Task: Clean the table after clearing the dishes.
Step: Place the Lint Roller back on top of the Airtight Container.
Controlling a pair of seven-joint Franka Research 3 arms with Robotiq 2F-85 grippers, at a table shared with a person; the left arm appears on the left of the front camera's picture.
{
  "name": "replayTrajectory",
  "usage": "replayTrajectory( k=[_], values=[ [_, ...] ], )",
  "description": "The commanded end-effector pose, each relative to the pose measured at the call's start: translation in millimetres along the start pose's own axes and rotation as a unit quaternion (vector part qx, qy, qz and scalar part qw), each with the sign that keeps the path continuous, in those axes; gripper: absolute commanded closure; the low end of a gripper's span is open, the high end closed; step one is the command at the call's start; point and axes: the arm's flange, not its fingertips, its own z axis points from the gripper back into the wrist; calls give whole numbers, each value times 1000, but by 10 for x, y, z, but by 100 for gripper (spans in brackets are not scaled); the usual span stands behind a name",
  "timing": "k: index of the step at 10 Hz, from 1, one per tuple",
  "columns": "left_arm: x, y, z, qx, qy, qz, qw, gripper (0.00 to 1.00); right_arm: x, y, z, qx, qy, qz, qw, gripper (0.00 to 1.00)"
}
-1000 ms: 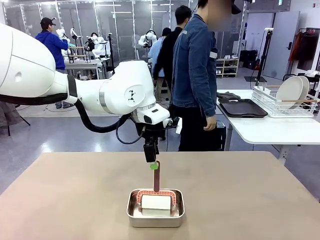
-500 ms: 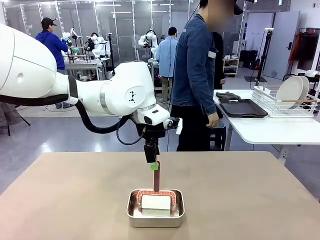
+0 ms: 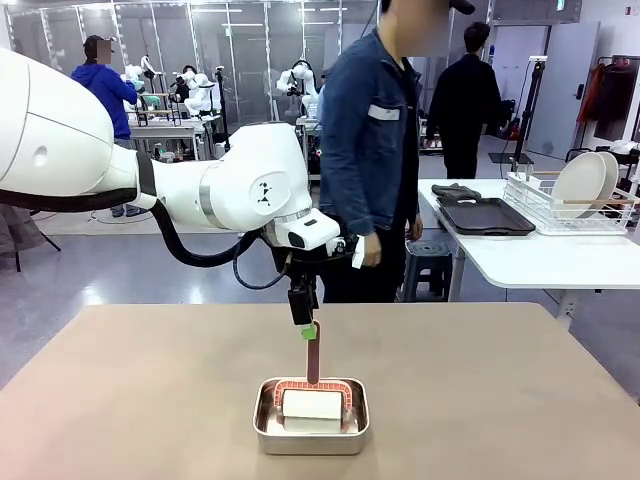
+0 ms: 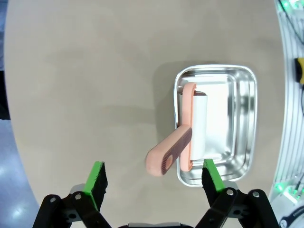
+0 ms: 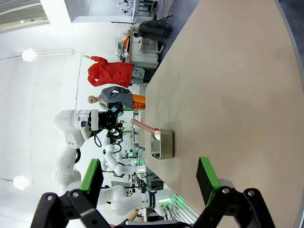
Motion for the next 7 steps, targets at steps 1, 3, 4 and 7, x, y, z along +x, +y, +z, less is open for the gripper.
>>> replayTrajectory(
  k=[1, 3, 4, 7],
  values=[
    [-170, 155, 436, -13, -22, 74, 997, 0, 3, 29, 5, 5, -1, 6, 1000, 0],
    [-630, 238, 930, -43, -94, 197, 975, 0, 3, 29, 5, 5, -1, 6, 1000, 0],
    [-935, 188, 1080, -70, -149, 241, 957, 0, 3, 29, 5, 5, -1, 6, 1000, 0],
    [-2265, -246, 1293, -98, -287, 370, 878, 0, 3, 29, 5, 5, -1, 6, 1000, 0]
  ],
)
